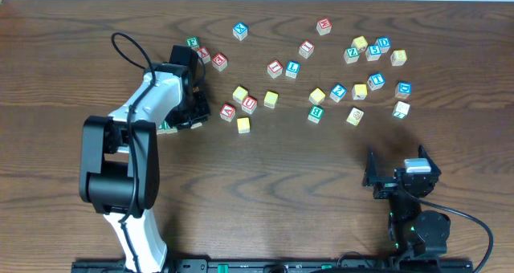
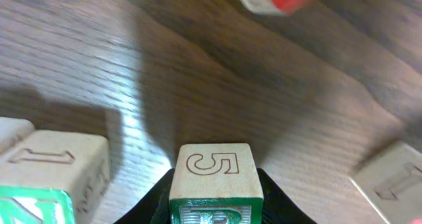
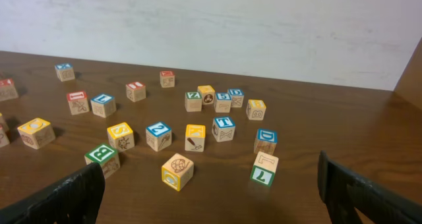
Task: Spell out ROBOT
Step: 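Close the left gripper on the green R block and lift, then carry the R block toward the table center and lower it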
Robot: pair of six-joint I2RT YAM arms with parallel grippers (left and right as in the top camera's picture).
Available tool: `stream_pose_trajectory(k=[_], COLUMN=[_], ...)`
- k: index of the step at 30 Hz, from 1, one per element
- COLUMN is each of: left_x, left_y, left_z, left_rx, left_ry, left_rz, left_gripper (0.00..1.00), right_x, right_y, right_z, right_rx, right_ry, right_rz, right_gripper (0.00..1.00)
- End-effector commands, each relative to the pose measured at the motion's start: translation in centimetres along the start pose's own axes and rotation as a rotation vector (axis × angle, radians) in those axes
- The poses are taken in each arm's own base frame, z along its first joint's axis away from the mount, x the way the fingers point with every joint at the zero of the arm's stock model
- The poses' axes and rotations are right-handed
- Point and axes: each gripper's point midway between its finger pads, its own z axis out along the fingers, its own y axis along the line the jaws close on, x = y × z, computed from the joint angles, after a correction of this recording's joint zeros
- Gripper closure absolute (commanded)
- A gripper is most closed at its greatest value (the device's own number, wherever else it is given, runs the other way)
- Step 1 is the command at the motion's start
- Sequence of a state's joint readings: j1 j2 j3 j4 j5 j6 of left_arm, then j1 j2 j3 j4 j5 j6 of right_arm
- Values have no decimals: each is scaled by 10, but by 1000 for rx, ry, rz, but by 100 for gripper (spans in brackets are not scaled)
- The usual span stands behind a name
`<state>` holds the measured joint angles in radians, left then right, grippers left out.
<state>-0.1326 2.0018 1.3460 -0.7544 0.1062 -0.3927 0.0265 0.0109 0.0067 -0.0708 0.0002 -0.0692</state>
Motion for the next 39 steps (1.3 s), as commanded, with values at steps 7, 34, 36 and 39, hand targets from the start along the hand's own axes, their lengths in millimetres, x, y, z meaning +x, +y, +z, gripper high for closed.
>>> stream_pose_trajectory(k=[7,34,36,39], left_x=[4,62,68,78], left_y=[-11,-67,-62,-54], left_z=[-82,-43,-38,-34], left_rx=[90,75,64,43], left_ry=[-97,-150,-130,-90], left_rz=[116,318,298,262], left_gripper=[69,81,81,82], right_x=[1,1,1,1], right_y=[-3,-3,-3,-3], right_z=[0,0,0,0], right_rx=[15,15,15,15], right_ry=[2,2,2,2], right_rz=[10,9,9,10], right_gripper=[1,1,1,1])
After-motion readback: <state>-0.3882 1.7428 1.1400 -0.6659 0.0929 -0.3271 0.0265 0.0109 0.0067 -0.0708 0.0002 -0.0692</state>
